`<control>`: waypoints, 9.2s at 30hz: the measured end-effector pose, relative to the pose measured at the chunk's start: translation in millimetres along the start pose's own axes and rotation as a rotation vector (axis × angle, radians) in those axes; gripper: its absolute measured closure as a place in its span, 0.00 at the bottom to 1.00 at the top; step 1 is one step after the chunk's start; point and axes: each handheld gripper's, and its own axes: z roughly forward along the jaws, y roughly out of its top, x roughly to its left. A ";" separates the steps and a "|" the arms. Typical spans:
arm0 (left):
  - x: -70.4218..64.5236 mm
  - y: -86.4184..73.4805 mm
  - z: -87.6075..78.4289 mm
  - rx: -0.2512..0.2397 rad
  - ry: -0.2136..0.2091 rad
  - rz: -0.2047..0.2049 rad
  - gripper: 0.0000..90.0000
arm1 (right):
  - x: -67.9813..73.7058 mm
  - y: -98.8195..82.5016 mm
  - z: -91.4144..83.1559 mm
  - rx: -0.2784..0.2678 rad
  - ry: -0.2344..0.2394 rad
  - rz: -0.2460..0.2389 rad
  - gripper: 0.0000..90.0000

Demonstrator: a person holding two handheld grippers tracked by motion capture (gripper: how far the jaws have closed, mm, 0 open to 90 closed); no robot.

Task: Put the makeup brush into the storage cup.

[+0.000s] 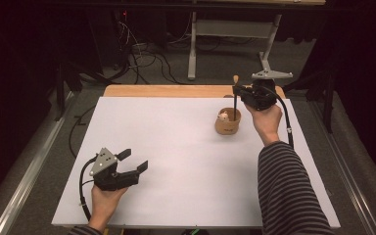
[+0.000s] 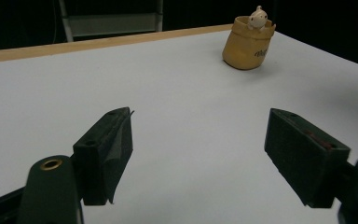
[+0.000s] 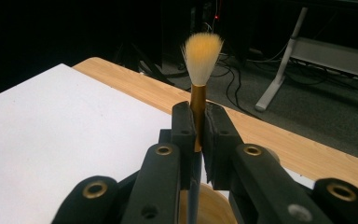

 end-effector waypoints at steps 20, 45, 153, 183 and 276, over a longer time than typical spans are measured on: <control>0.0 0.0 -0.2 0.002 -0.001 0.000 0.27 | 2.1 -6.8 15.9 0.032 -0.027 -0.021 0.95; 0.0 0.0 0.0 0.005 0.001 0.002 0.27 | 2.8 -13.0 27.7 0.082 -0.031 -0.028 0.95; 0.9 0.4 -2.8 -0.016 0.015 -0.020 0.27 | 26.4 -68.7 -111.5 -0.104 0.119 0.027 0.51; -0.1 0.6 -3.1 -0.022 0.016 -0.014 0.27 | 31.9 -102.5 -129.4 -0.128 0.148 0.057 0.51; -2.3 -0.7 -0.2 -0.008 0.018 -0.001 0.28 | 21.8 -178.6 -113.5 -0.057 0.084 0.132 0.50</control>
